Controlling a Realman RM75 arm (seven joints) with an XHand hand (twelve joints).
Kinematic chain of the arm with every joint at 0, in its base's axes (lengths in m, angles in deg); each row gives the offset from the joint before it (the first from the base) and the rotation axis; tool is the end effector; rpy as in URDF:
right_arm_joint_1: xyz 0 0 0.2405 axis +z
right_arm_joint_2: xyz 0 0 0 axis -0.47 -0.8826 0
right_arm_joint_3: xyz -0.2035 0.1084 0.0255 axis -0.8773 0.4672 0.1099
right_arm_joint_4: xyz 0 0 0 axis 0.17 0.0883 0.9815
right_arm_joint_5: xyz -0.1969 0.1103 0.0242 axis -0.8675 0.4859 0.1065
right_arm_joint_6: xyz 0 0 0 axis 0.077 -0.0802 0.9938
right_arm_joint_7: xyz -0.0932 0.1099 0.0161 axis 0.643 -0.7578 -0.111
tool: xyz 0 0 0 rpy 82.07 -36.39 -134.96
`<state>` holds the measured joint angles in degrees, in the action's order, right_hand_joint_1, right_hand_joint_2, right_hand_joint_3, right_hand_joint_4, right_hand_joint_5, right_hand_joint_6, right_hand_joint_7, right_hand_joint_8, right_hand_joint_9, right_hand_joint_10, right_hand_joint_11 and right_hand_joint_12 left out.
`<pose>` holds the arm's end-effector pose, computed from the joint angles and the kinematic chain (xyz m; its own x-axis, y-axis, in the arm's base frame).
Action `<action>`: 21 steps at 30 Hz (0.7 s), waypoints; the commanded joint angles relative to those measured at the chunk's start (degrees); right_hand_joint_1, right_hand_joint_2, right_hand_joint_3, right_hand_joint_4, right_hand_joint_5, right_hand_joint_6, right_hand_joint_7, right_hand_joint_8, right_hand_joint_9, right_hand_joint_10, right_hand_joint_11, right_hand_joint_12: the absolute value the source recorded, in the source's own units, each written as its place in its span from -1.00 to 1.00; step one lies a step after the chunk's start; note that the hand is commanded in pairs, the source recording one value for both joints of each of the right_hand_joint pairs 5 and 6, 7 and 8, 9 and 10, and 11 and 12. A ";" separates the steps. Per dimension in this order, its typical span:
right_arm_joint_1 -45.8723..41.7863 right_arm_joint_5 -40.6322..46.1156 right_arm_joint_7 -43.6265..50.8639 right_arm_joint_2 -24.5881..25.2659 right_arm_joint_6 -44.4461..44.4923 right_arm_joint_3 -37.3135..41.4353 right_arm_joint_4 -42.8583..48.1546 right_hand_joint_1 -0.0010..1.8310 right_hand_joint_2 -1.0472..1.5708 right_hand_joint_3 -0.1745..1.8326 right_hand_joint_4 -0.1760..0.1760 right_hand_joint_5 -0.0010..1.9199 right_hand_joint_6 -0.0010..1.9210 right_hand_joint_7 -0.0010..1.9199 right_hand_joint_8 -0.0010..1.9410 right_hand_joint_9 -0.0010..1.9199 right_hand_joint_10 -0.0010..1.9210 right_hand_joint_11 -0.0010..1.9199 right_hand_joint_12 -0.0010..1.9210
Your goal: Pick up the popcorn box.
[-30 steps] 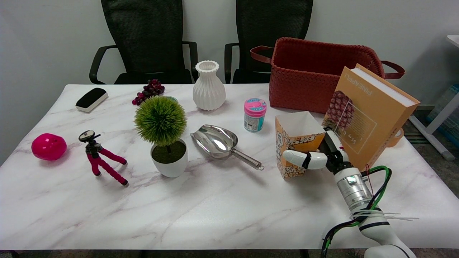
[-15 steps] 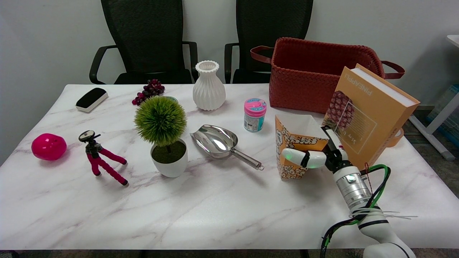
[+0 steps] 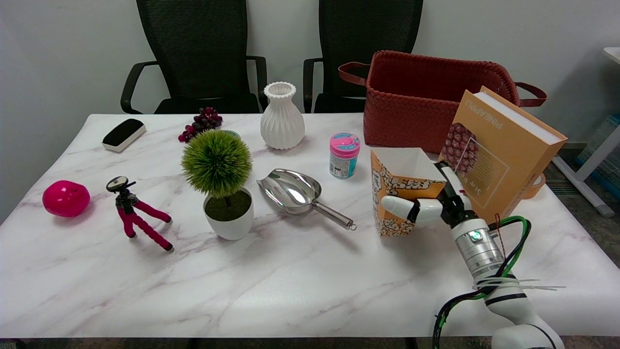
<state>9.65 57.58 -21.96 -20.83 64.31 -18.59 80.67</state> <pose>-0.2917 -0.2674 0.3573 0.2458 0.2101 0.9463 -0.9542 -0.1191 0.2743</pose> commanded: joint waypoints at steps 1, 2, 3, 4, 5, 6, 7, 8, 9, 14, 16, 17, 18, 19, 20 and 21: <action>0.05 -3.32 1.61 -2.74 2.15 0.94 5.50 0.27 -0.11 -0.07 0.00 -0.16 -0.16 0.13 0.12 -0.45 -0.45 0.11 0.11; 0.25 -3.69 1.61 -2.84 2.15 1.01 5.88 0.27 -0.11 -0.07 0.00 -0.16 -0.16 0.13 0.12 -0.45 -0.45 0.11 0.11; 0.51 -4.09 1.61 -2.98 2.15 1.01 6.30 0.27 -0.11 -0.07 0.00 -0.16 -0.16 0.13 0.12 -0.45 -0.45 0.11 0.11; 0.62 -4.33 1.63 -3.06 2.08 1.01 6.59 0.27 -0.11 -0.06 0.00 -0.16 -0.16 0.13 0.12 -0.45 -0.45 0.11 0.11; 0.87 -4.86 1.78 -3.14 1.79 1.01 7.09 0.27 -0.11 -0.06 0.00 -0.16 -0.16 0.13 0.12 -0.45 -0.45 0.11 0.11; 1.07 -5.19 2.19 -3.22 1.63 1.01 7.62 0.27 -0.11 -0.06 0.00 -0.16 -0.16 0.13 0.12 -0.45 -0.45 0.11 0.11; 1.17 -5.29 2.64 -3.30 1.49 1.01 8.06 0.27 -0.12 -0.06 0.00 -0.16 -0.16 0.13 0.12 -0.45 -0.45 0.11 0.11; 1.29 -5.43 3.37 -3.36 1.43 0.99 8.71 0.27 -0.12 -0.06 0.00 -0.16 -0.16 0.13 0.12 -0.45 -0.45 0.11 0.11; 1.31 -5.50 4.02 -3.36 1.43 0.93 9.27 0.27 -0.12 -0.06 0.00 -0.16 -0.17 0.13 0.12 -0.45 -0.45 0.11 0.11; 1.90 -5.50 6.81 -3.33 0.45 0.51 11.95 0.27 -0.13 -0.05 0.00 -0.18 -0.18 0.13 0.12 -0.44 -0.45 0.10 0.10; 2.41 -5.50 7.97 -3.01 -0.32 0.35 12.71 0.27 -0.13 -0.05 0.00 -0.19 -0.19 0.13 0.12 -0.44 -0.44 0.10 0.10; 2.76 -5.51 8.54 -2.85 -0.97 0.23 13.33 0.27 -0.13 -0.05 0.00 -0.19 -0.19 0.13 0.12 -0.44 -0.44 0.10 0.09; 3.19 -5.57 9.14 -2.71 -1.61 0.00 13.89 0.27 -0.13 -0.05 0.00 -0.19 -0.19 0.13 0.12 -0.44 -0.44 0.09 0.09; 3.53 -5.58 9.74 -2.61 -2.04 -0.26 14.29 0.27 -0.13 -0.05 0.00 -0.20 -0.20 0.13 0.12 -0.44 -0.44 0.09 0.09; 3.95 -5.58 10.78 -2.43 -2.69 -0.58 14.94 0.27 -0.13 -0.05 0.00 -0.20 -0.20 0.13 0.12 -0.44 -0.44 0.09 0.09; 4.37 -5.58 11.67 -2.20 -3.58 -0.85 15.63 0.27 -0.13 -0.05 0.00 -0.20 -0.20 0.13 0.11 -0.44 -0.44 0.09 0.09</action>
<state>10.79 53.44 -17.81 -23.40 65.36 -17.97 88.77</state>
